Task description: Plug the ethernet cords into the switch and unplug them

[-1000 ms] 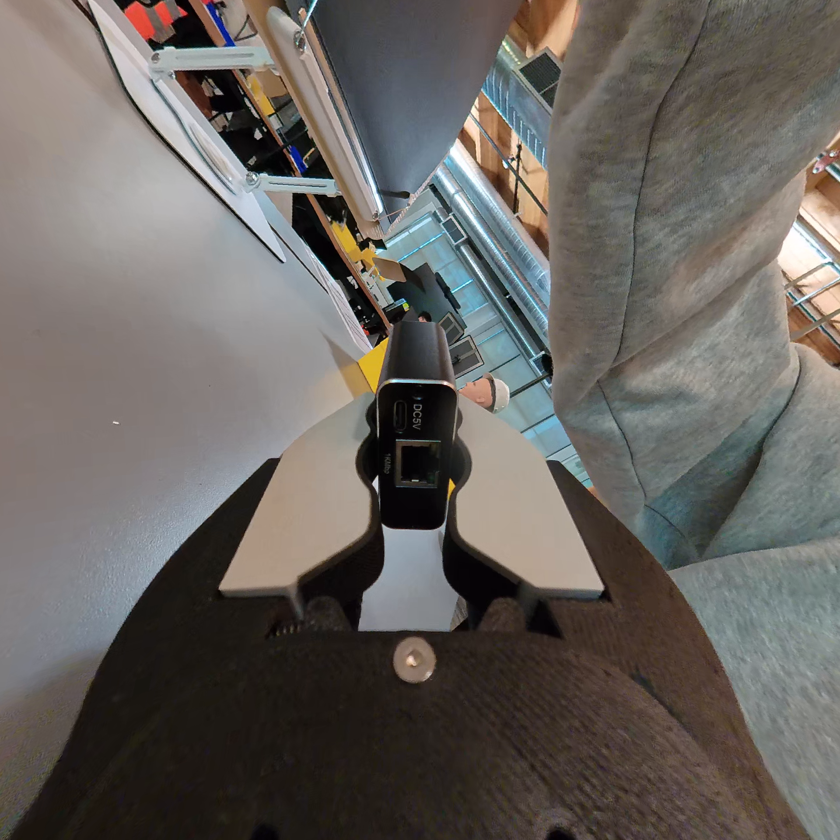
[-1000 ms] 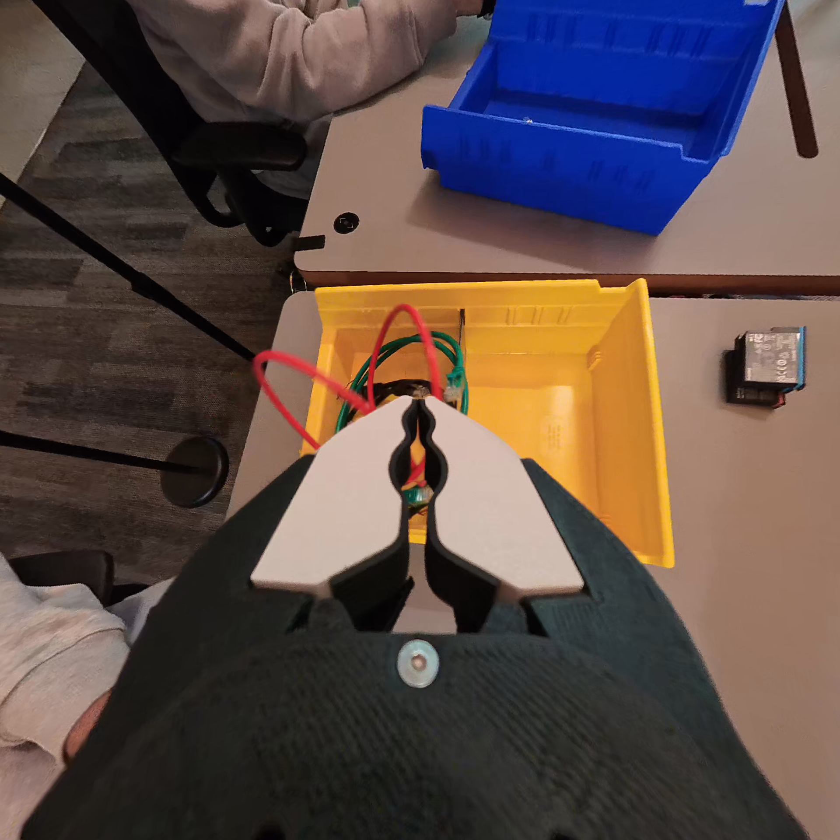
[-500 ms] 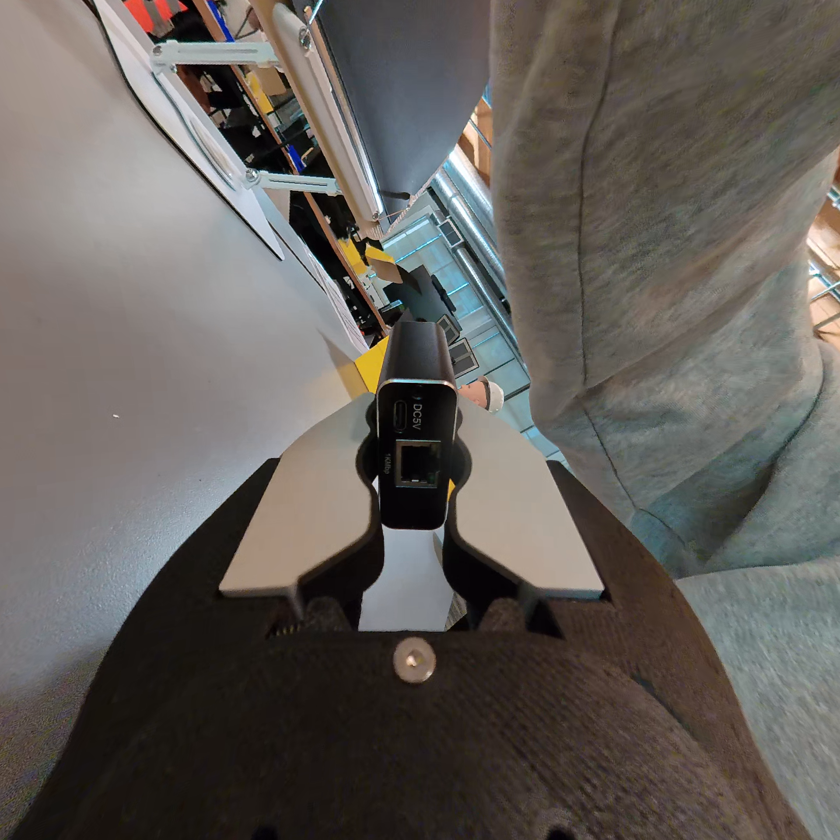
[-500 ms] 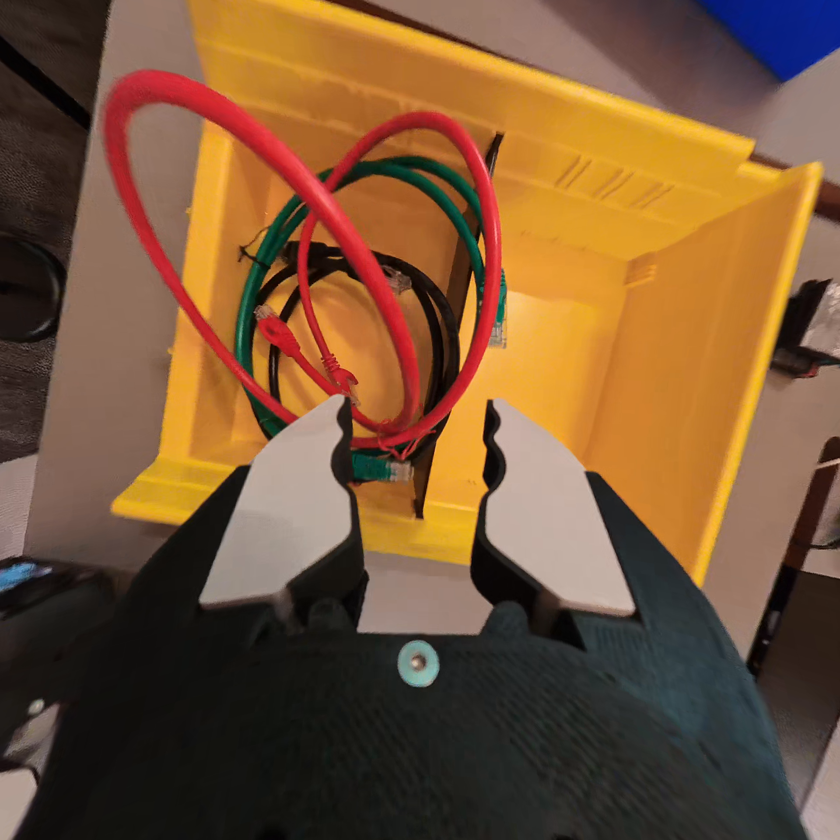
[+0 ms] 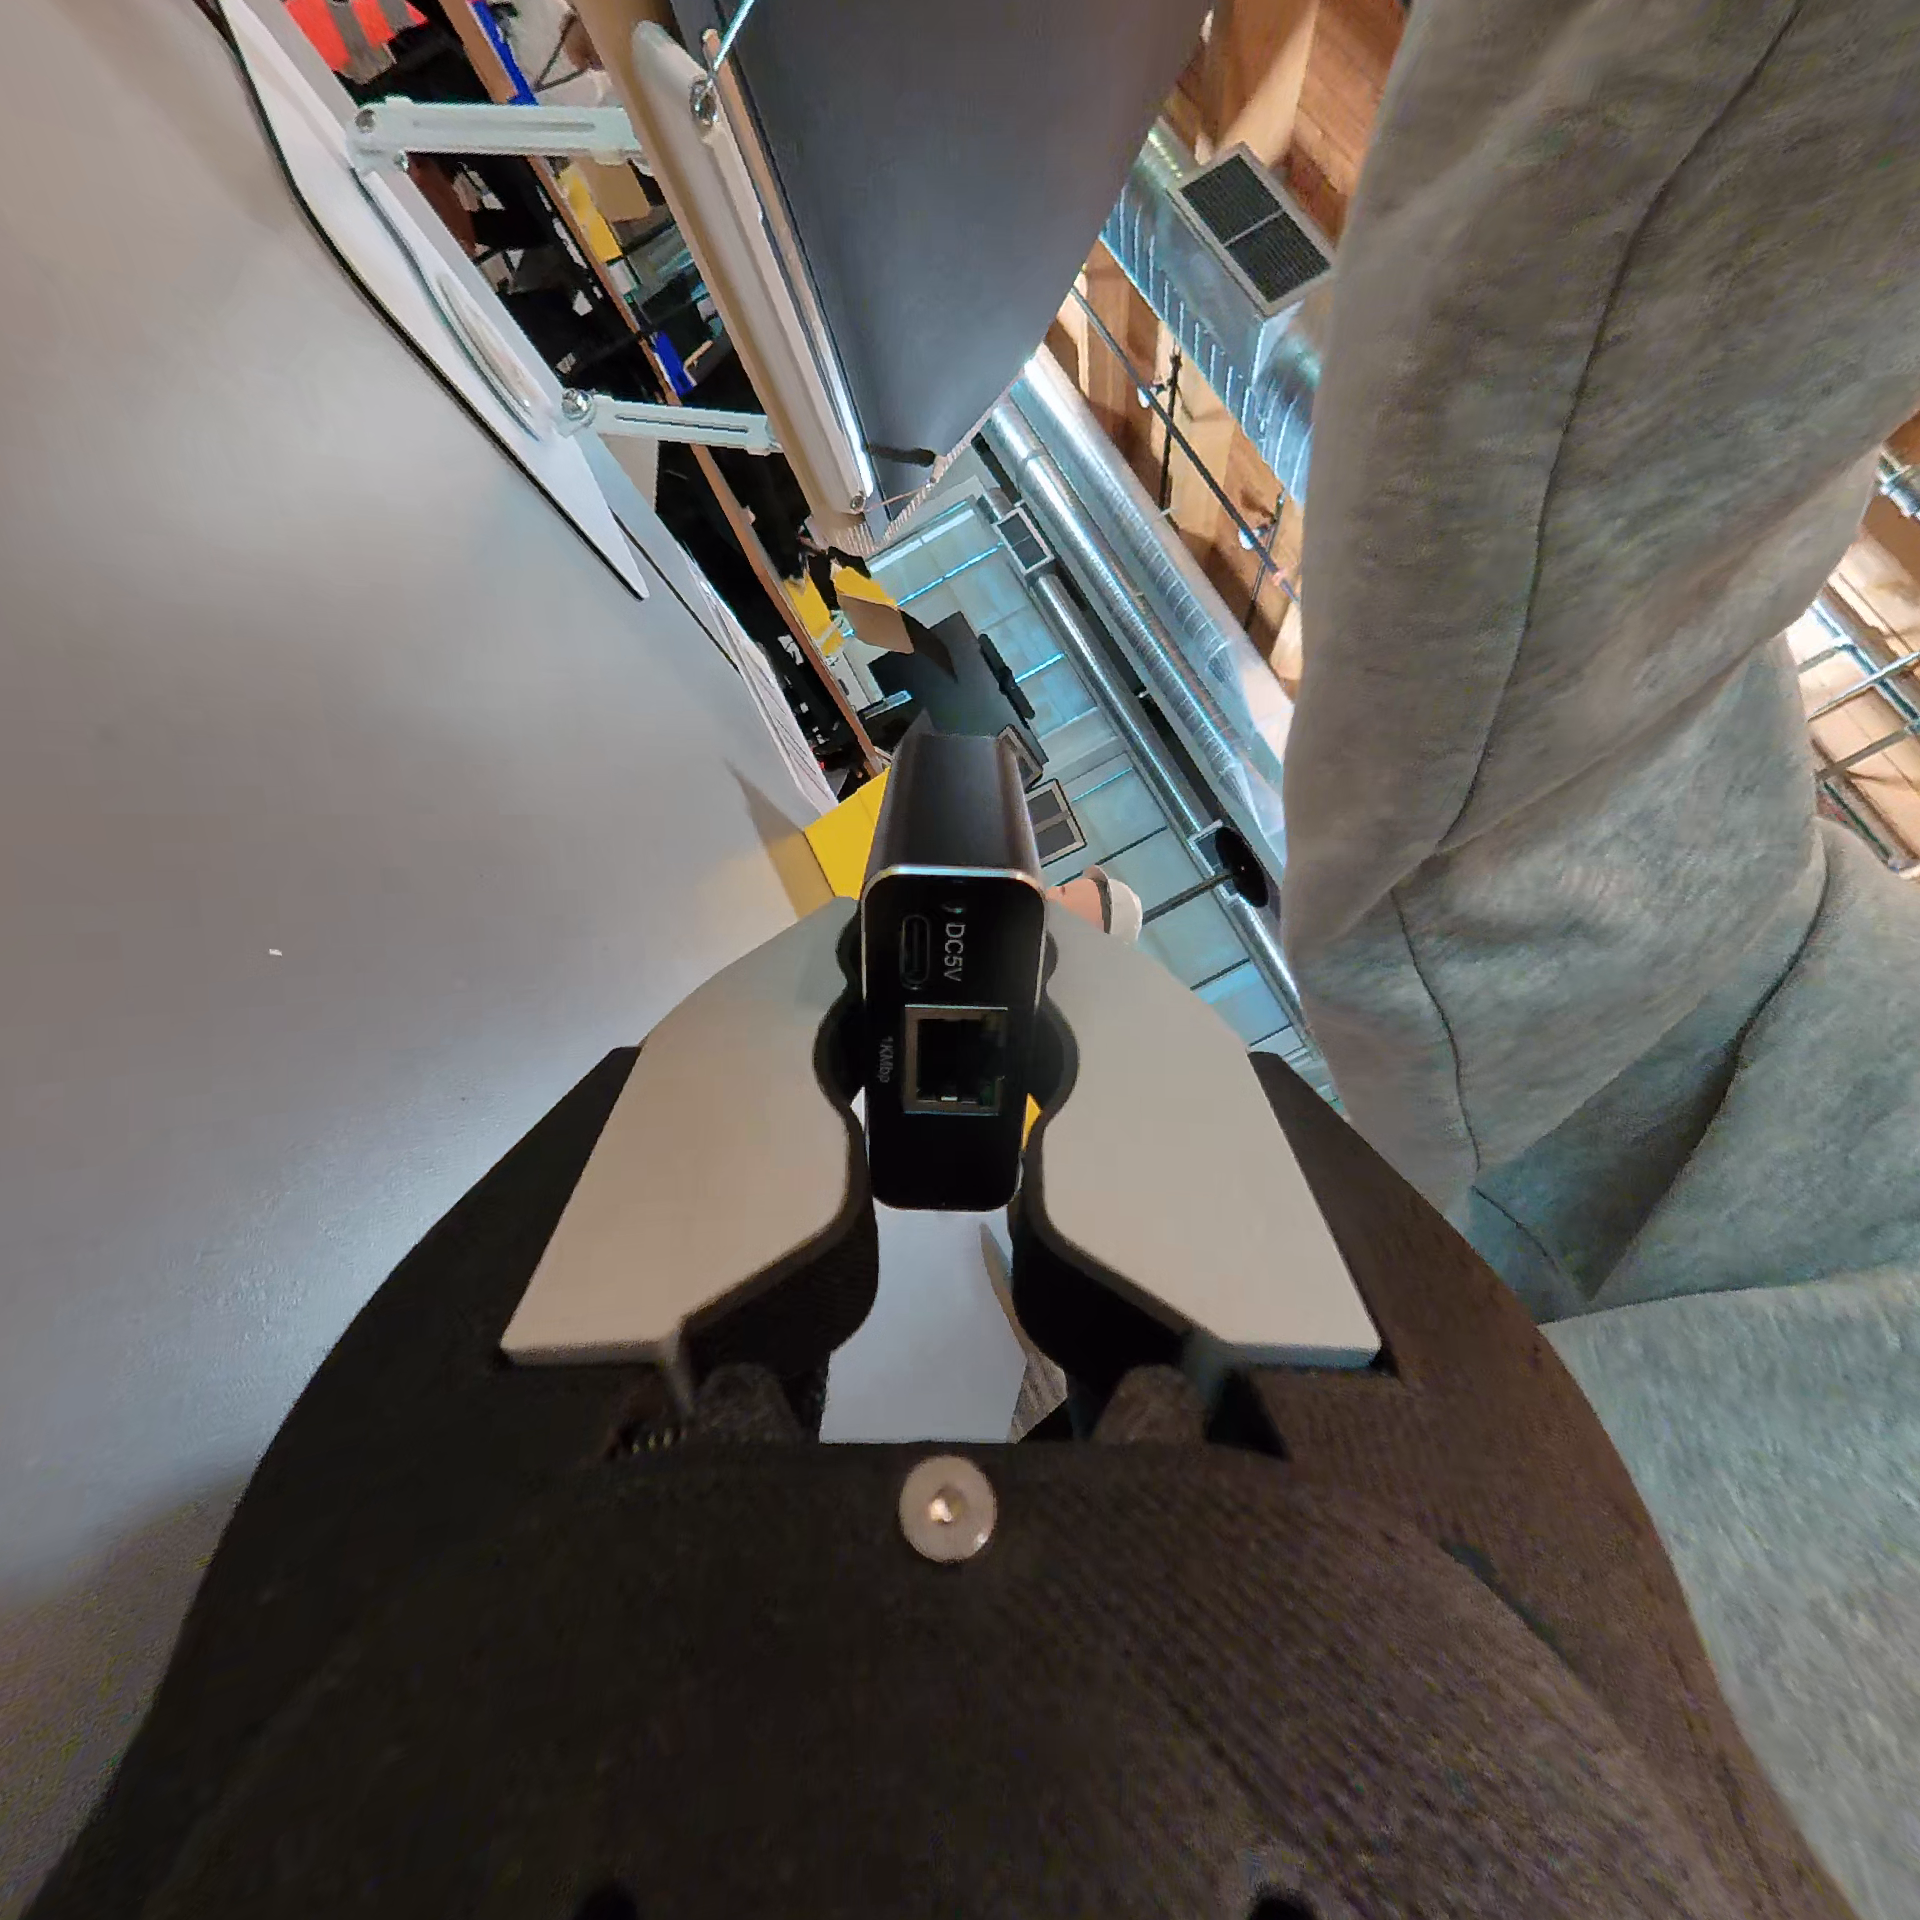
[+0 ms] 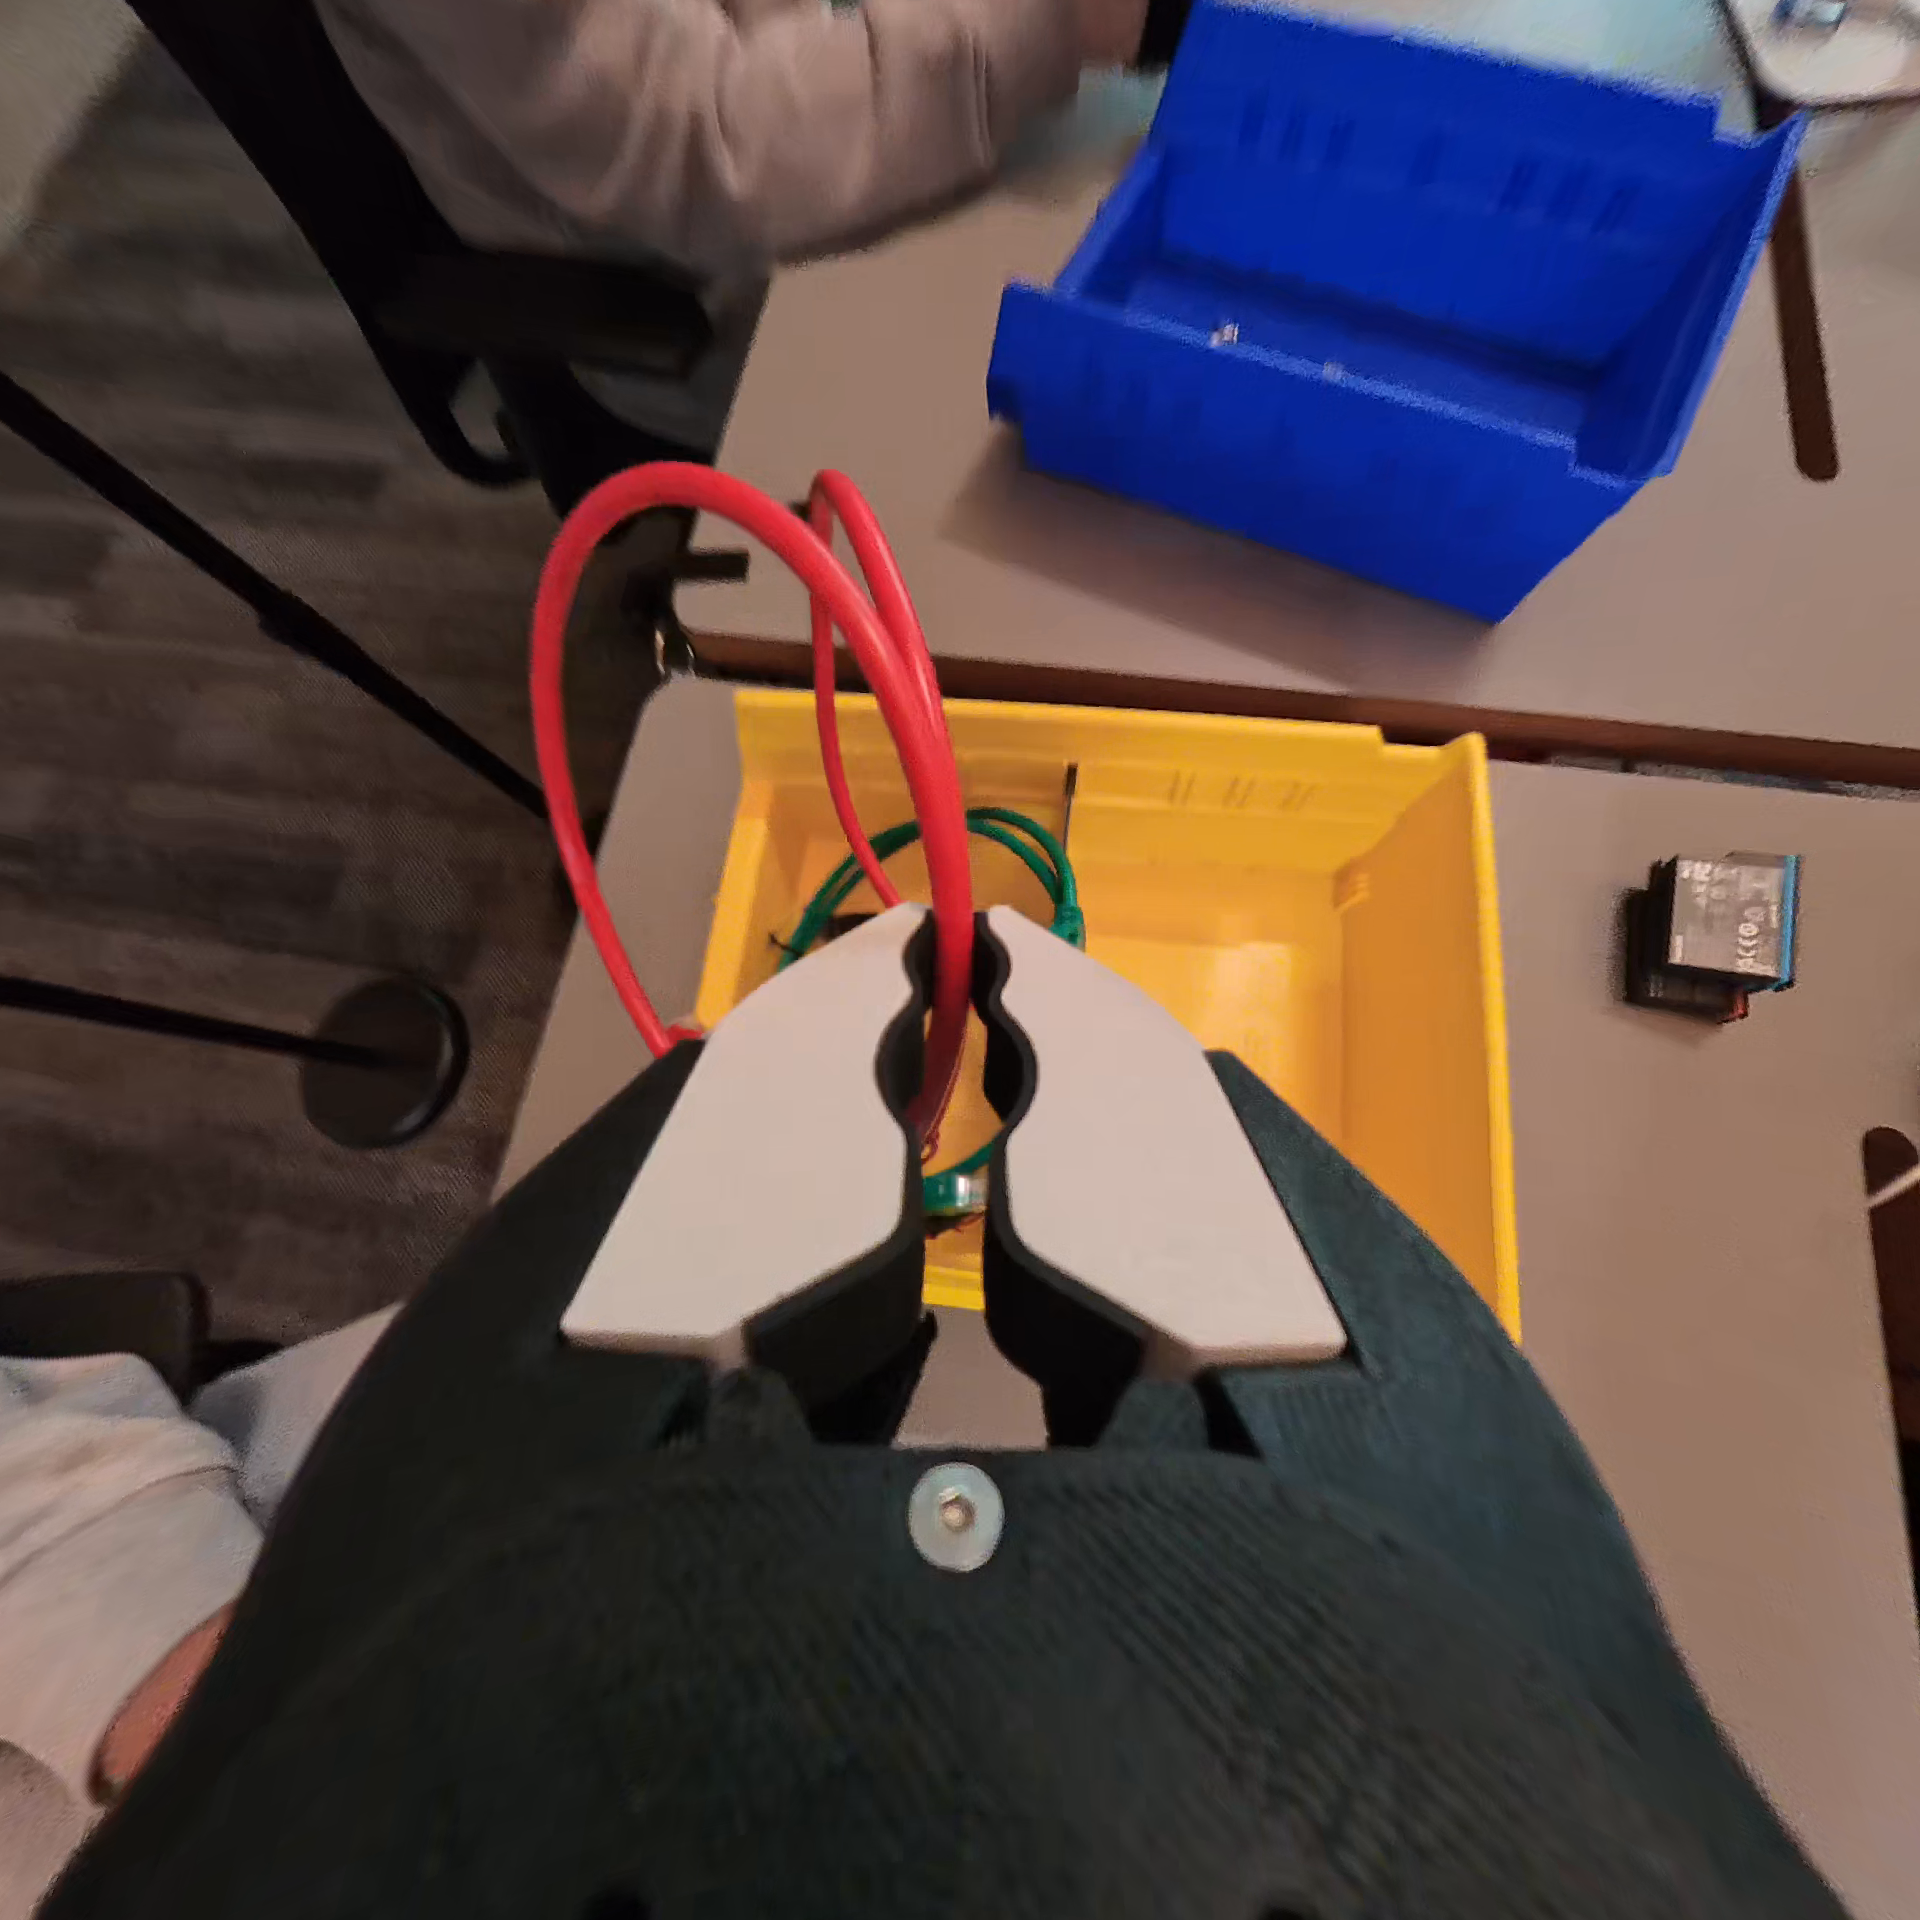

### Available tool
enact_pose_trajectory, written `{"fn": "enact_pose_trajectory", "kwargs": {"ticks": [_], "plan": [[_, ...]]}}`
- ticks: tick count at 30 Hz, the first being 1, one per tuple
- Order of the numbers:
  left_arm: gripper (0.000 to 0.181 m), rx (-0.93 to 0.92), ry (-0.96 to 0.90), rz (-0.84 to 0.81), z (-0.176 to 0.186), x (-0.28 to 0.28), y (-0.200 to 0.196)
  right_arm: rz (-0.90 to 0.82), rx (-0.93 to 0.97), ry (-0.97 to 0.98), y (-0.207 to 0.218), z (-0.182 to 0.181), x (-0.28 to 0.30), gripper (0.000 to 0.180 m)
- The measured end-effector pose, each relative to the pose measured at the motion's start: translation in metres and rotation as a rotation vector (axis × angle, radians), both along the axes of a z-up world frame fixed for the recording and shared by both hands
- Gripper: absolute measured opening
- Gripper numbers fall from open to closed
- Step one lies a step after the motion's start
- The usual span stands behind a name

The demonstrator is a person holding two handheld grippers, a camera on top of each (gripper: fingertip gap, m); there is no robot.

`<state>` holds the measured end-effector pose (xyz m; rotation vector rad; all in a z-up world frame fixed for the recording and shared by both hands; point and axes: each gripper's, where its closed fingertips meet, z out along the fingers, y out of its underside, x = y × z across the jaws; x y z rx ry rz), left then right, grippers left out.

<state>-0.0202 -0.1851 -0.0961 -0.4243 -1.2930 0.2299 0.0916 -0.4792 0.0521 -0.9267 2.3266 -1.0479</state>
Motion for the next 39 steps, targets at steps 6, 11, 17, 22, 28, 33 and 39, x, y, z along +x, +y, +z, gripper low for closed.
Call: {"fn": "enact_pose_trajectory", "kwargs": {"ticks": [6,11,17,22,28,33,39], "plan": [[0.024,-0.015,-0.010,0.003,-0.001,-0.001,0.002,-0.045,-0.022,-0.229,0.032,0.053,-0.033,0.006],[0.025,-0.026,-0.014,0.016,-0.001,0.000,0.001,-0.103,-0.033,-0.309,0.100,0.061,-0.085,0.006],[0.025,-0.069,-0.061,0.107,-0.006,0.003,-0.010,-0.361,-0.061,-0.335,0.215,0.021,-0.169,0.005],[0.025,-0.098,-0.057,0.216,0.000,0.011,-0.027,-0.743,-0.059,-0.419,0.308,-0.045,-0.238,0.005],[0.025,-0.140,-0.025,0.131,0.008,-0.019,-0.018,-1.006,0.014,-0.648,0.379,-0.116,-0.276,0.006],[0.024,-0.179,-0.013,0.007,0.010,-0.057,0.005,-1.104,0.031,-0.694,0.409,-0.139,-0.313,0.006],[0.024,-0.192,-0.004,-0.095,0.010,-0.090,0.024,-1.132,0.113,-0.692,0.435,-0.170,-0.313,0.013]]}}
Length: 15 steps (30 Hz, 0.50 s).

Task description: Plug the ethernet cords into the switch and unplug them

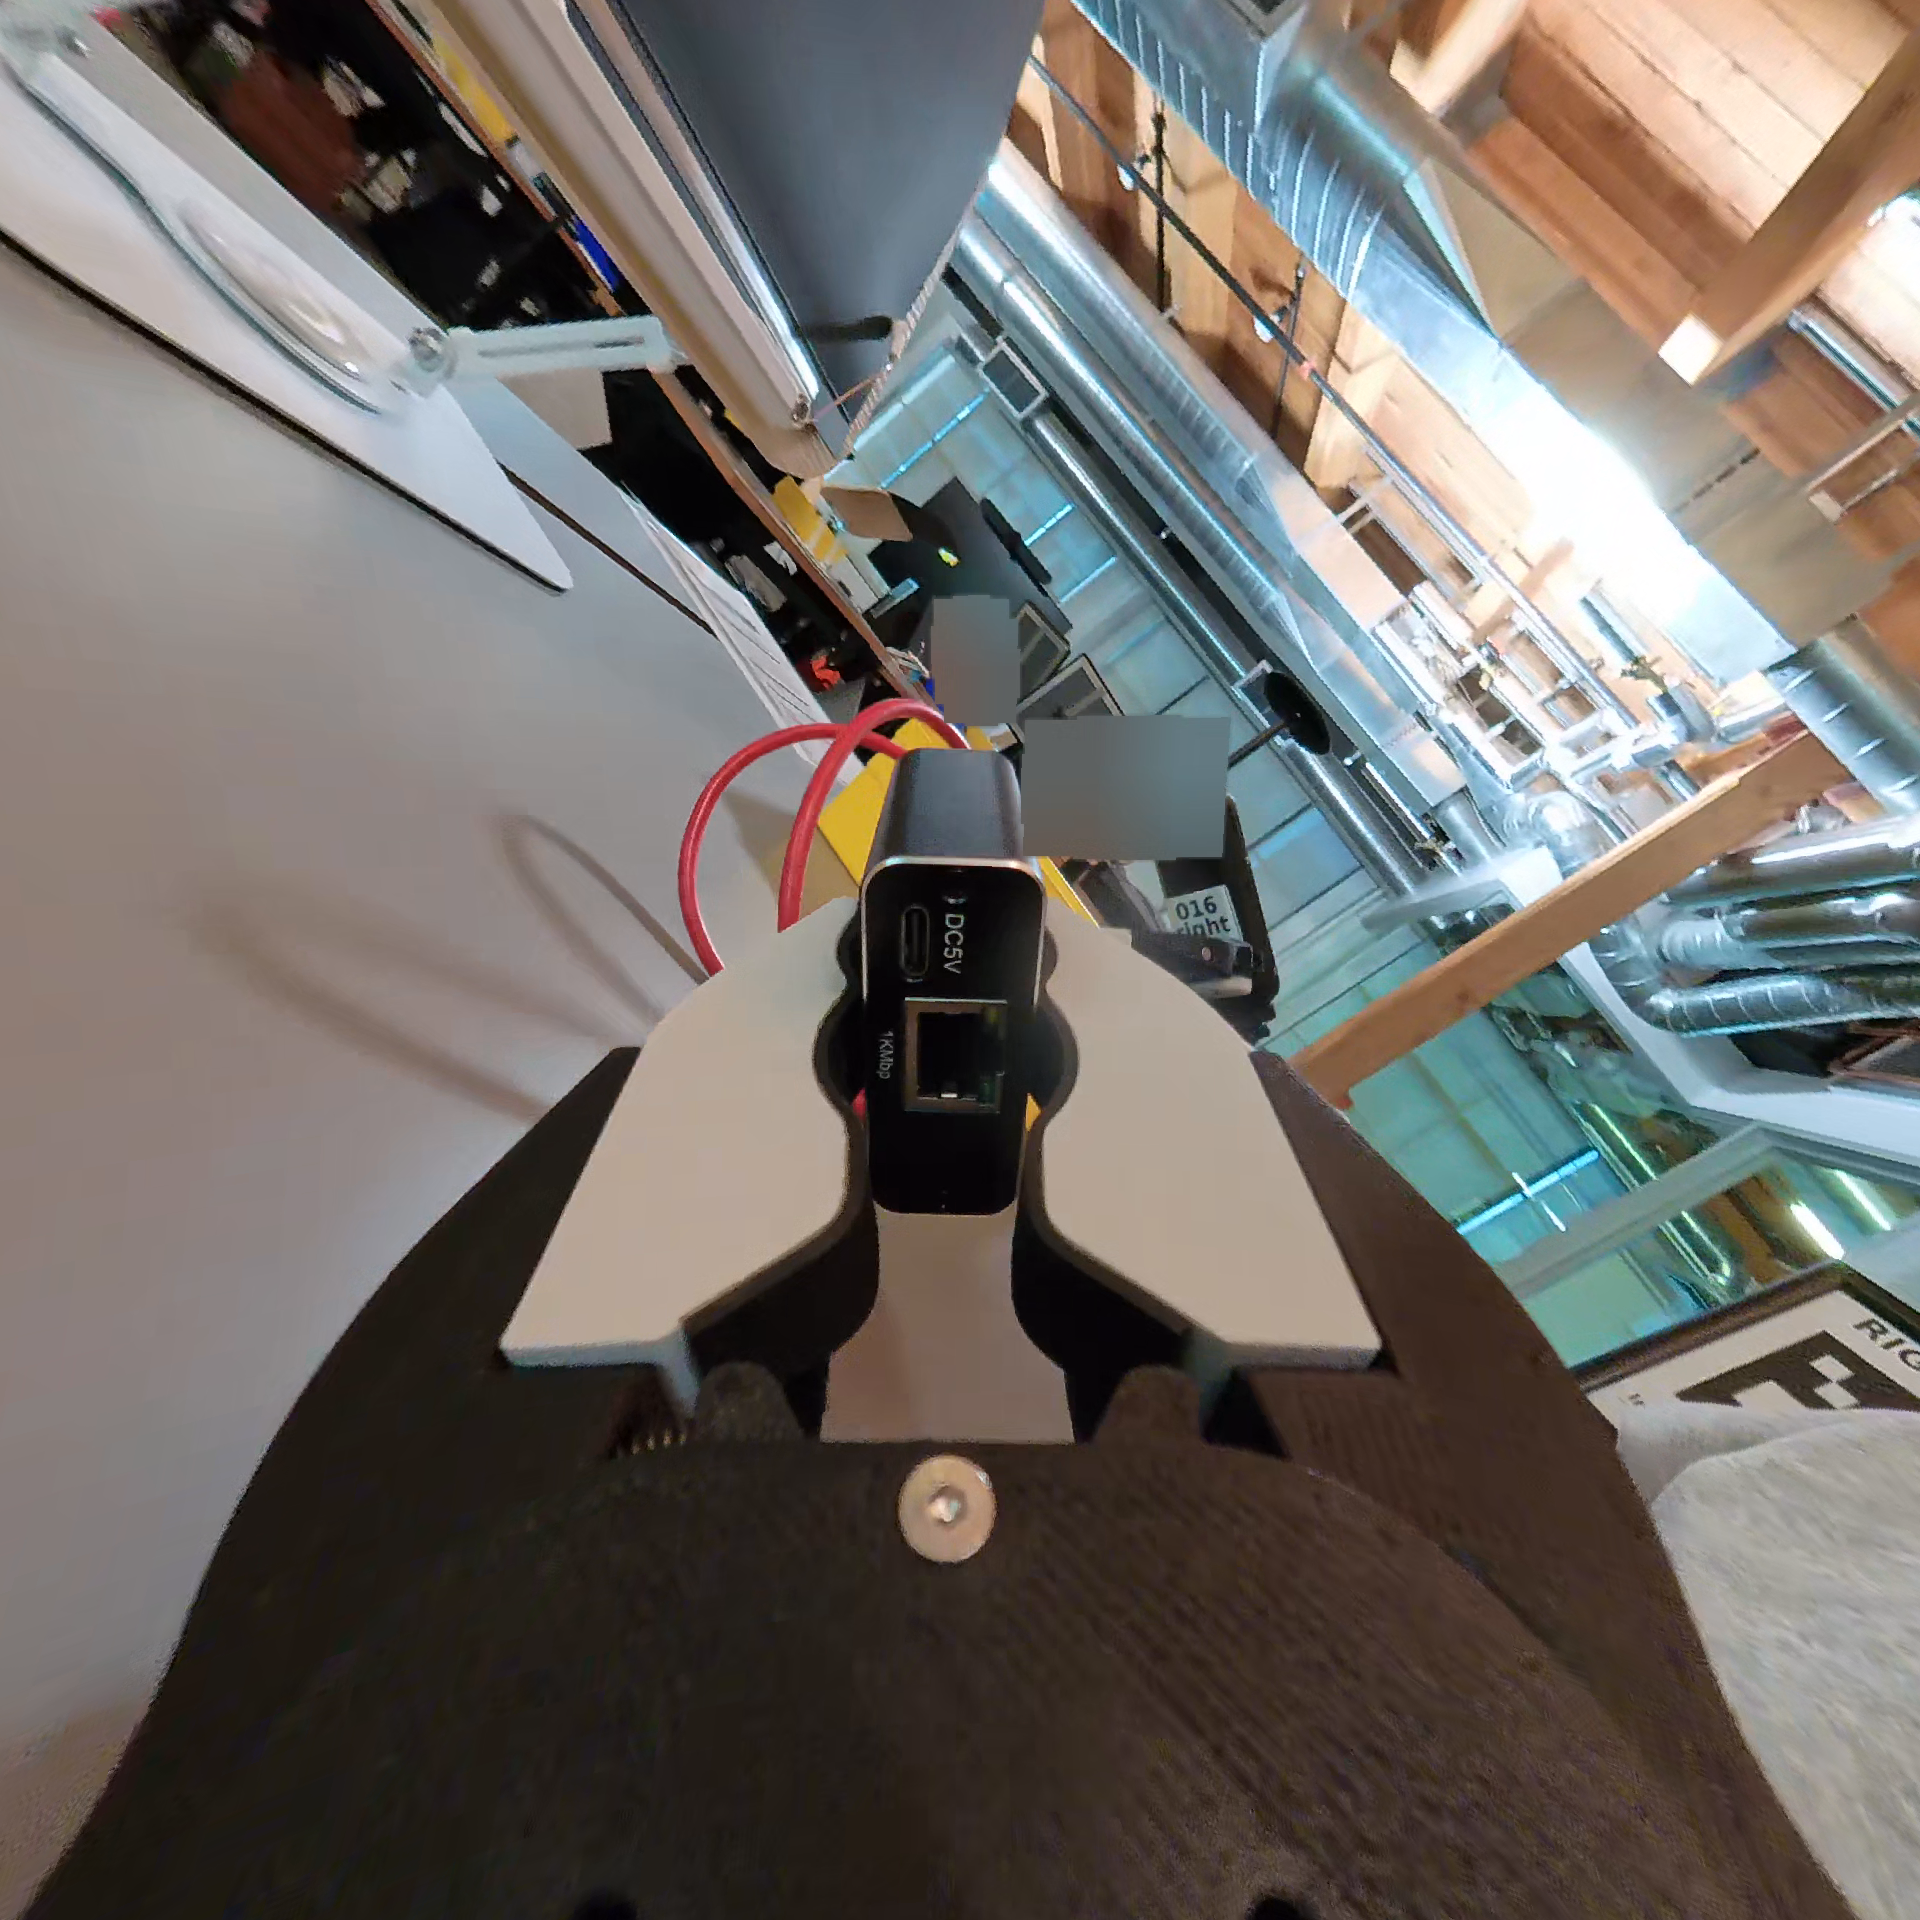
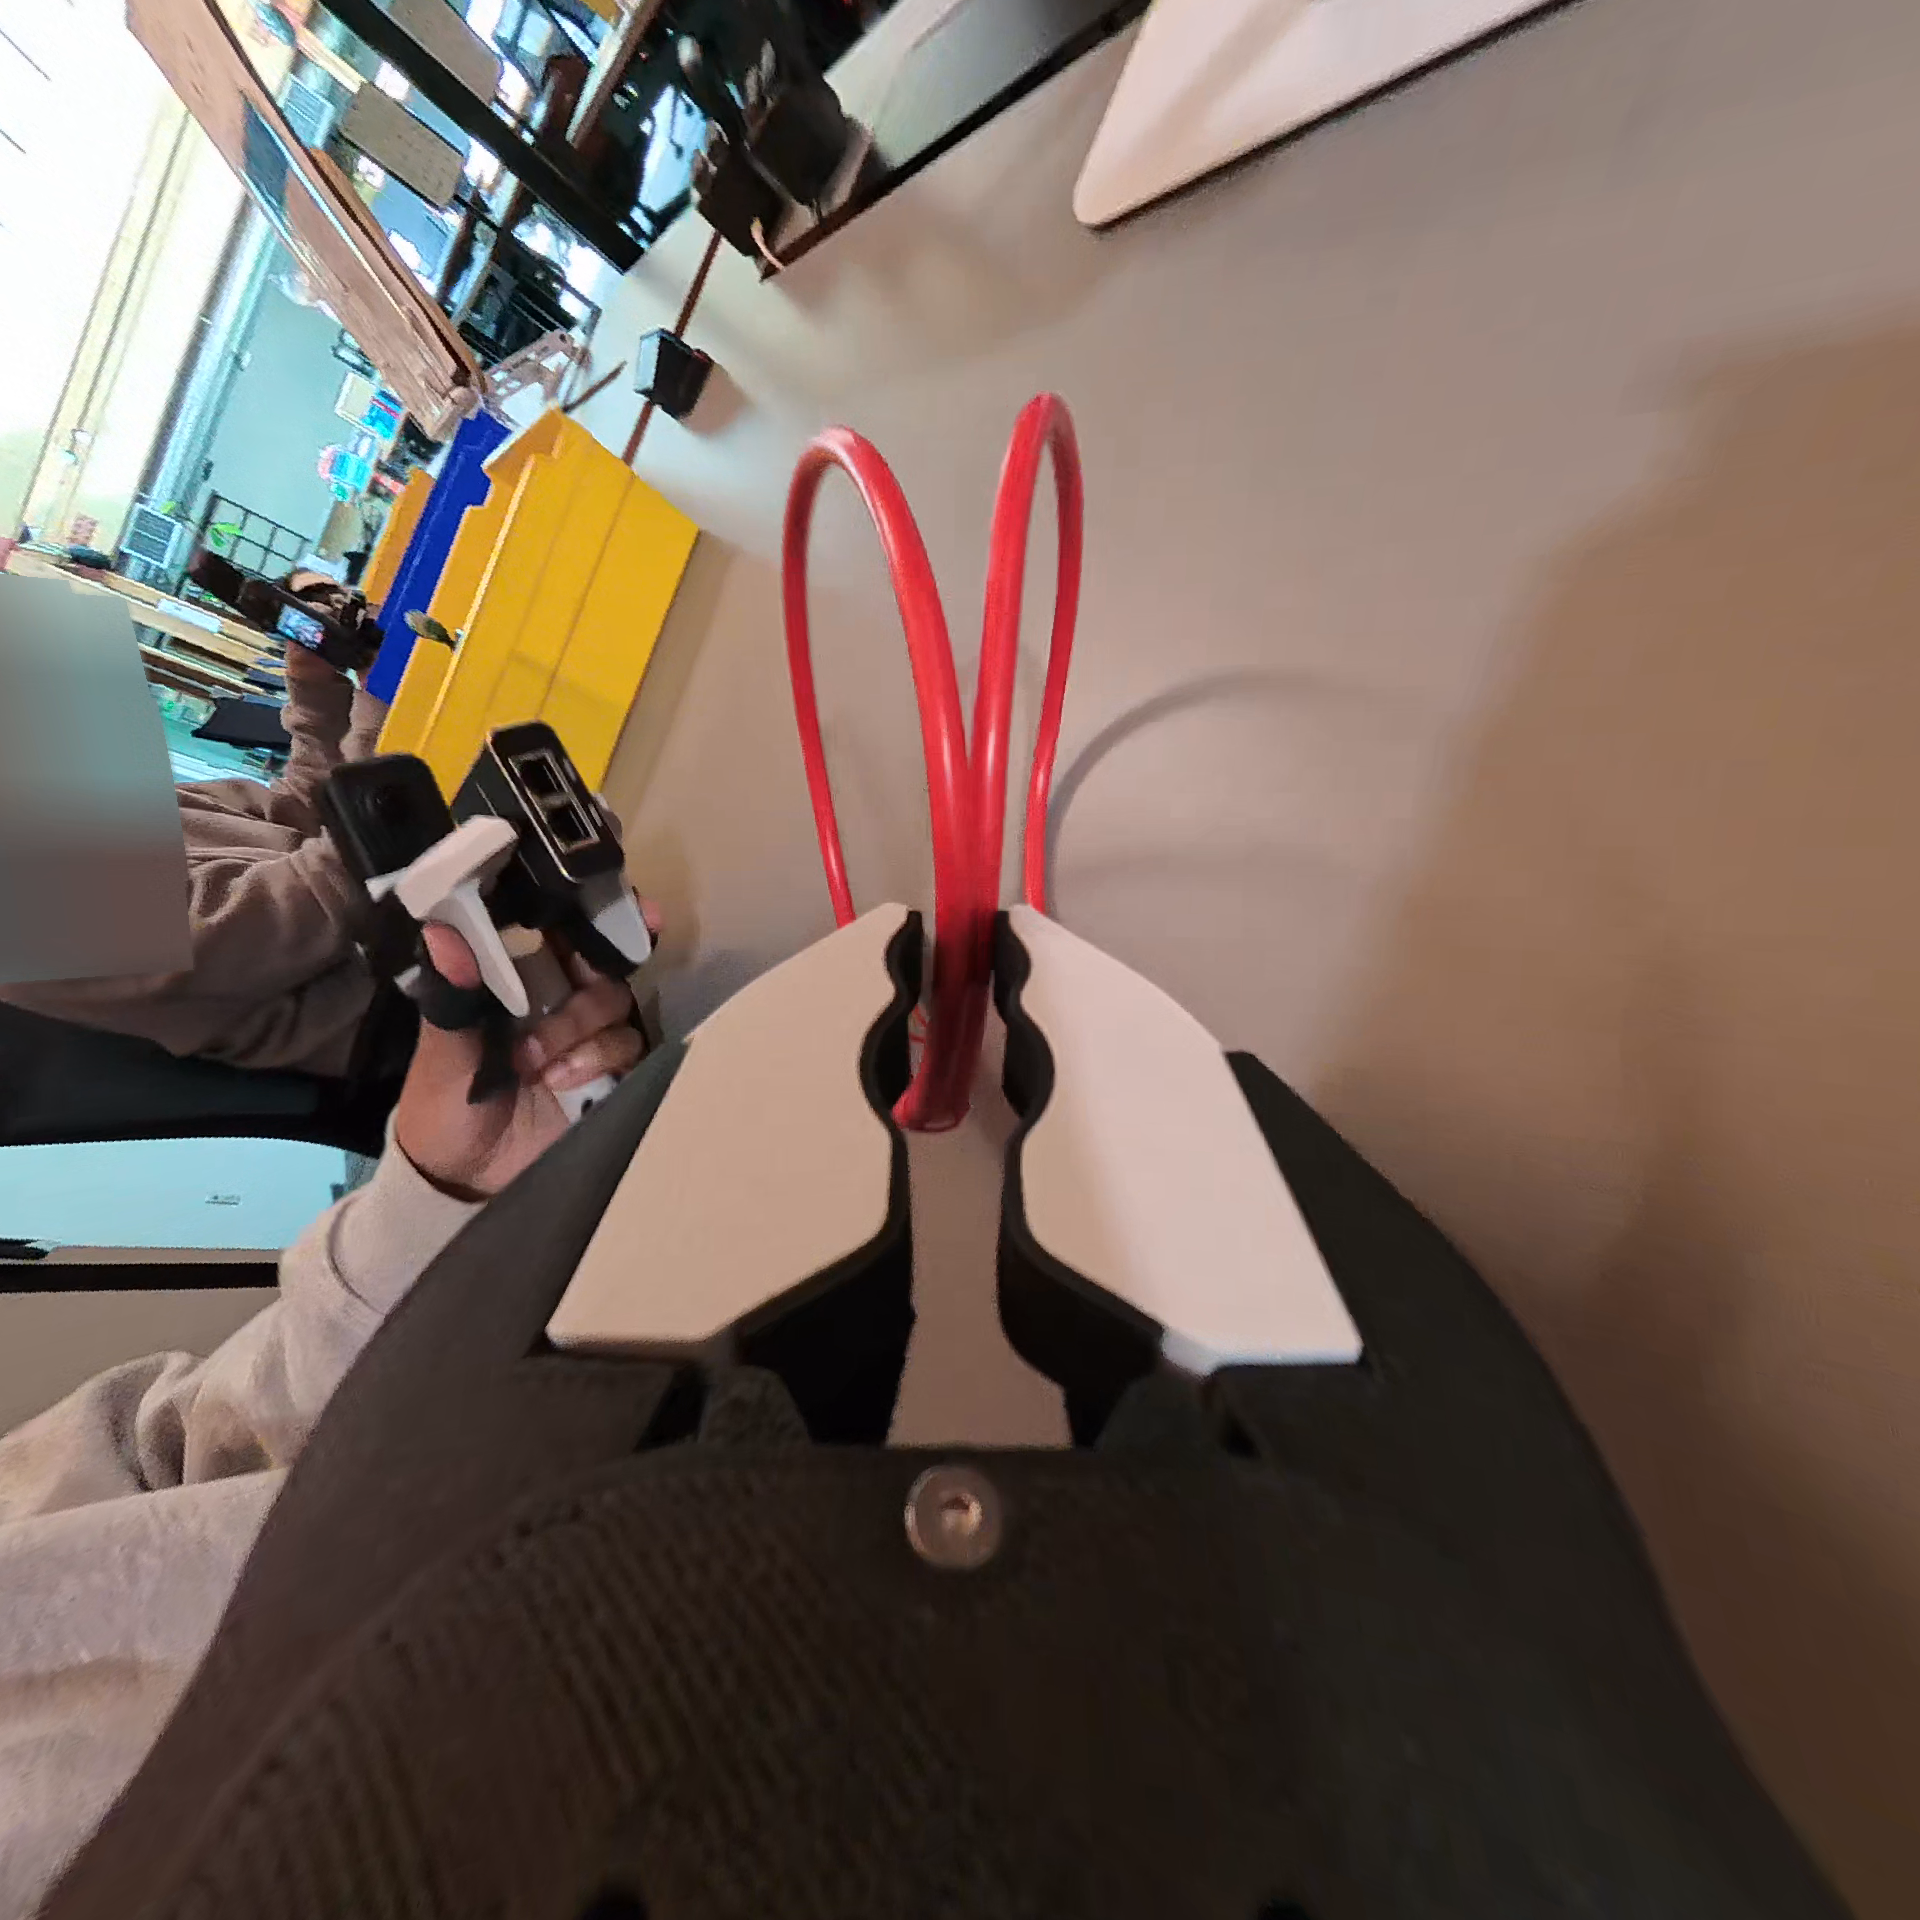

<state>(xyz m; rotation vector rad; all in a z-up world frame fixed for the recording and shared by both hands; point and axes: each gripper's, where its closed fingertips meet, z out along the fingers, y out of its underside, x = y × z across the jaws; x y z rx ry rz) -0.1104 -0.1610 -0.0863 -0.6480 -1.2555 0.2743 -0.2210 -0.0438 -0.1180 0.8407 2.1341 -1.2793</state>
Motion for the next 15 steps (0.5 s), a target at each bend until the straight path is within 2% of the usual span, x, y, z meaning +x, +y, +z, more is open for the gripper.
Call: {"fn": "enact_pose_trajectory", "kwargs": {"ticks": [3,6,10,15], "plan": [[0.025,0.011,0.001,-0.034,0.000,-0.009,0.006,0.026,0.060,-0.002,0.016,-0.013,0.008,0.025],[0.025,0.017,0.000,-0.061,-0.001,-0.015,0.012,0.135,0.144,-0.013,0.035,-0.021,0.032,0.033],[0.025,0.033,-0.004,-0.079,-0.002,-0.018,0.016,0.262,0.210,0.020,0.055,-0.019,0.058,0.025],[0.025,0.047,-0.005,-0.070,-0.003,-0.016,0.013,0.274,0.141,0.072,0.048,0.002,0.061,0.024]]}}
